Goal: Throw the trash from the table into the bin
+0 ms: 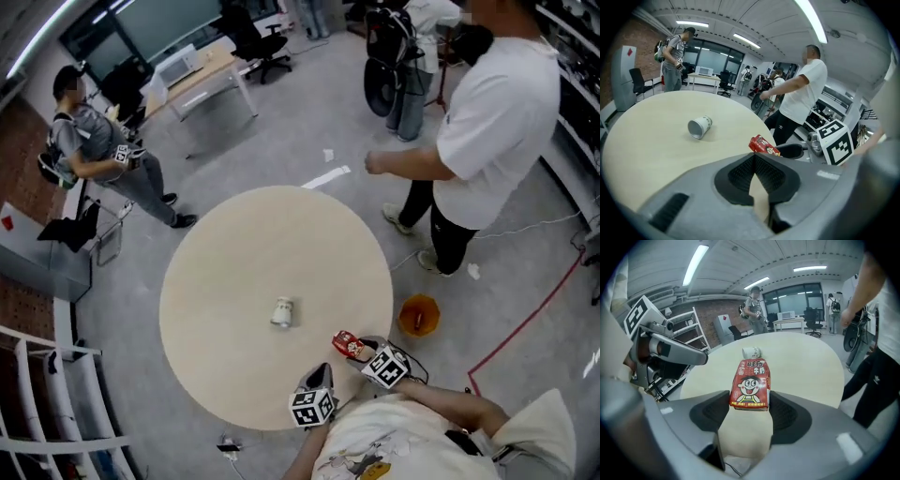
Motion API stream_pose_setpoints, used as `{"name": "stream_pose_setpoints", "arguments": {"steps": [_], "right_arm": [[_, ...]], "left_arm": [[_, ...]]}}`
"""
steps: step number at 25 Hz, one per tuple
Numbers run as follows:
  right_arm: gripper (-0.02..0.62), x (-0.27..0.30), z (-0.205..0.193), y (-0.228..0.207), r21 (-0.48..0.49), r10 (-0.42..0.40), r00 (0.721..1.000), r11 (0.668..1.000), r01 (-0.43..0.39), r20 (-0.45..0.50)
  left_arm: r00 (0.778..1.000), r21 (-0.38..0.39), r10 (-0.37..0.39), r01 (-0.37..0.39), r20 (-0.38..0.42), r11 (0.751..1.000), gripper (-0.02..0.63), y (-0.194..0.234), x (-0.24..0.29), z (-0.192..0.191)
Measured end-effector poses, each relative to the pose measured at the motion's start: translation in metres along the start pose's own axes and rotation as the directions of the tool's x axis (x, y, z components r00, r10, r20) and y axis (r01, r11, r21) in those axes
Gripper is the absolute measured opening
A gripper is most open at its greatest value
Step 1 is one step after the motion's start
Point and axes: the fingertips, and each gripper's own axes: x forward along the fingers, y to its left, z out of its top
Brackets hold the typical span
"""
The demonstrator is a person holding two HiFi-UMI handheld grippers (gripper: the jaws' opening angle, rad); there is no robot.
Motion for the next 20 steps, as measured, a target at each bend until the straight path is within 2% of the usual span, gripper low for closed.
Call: {"name": "stream_pose_setpoints", "arguments": {"steps": [7,12,17,20], "right_arm": [[0.275,-0.029,-0.030,-0.054,0.060,-0.040,0.998,0.997,0.038,0.039],[0.275,-0.056,-0.045,-0.096,0.085,-0.084,0.994,0.993,0.078,0.065],[0.275,-0.094,-0.069,-0.122,0.176,-0.096,0.993,0.981,0.084,0.062],[0.275,-0.113,-0.080,-0.145,0.219,-0.136,0.988,0.969,0.118,0.068]], "left_arm": [[0.997,0.053,-0.053,0.056,-0.049,0.997,0.006,-0.049,0.049,-0.005],[0.994,0.088,-0.093,0.097,-0.052,0.991,0.006,-0.090,0.082,0.001],[0.988,0.109,-0.122,0.132,-0.092,0.985,0.006,-0.132,0.106,-0.005],[0.984,0.133,-0.142,0.157,-0.111,0.979,0.006,-0.155,0.121,-0.003]]}}
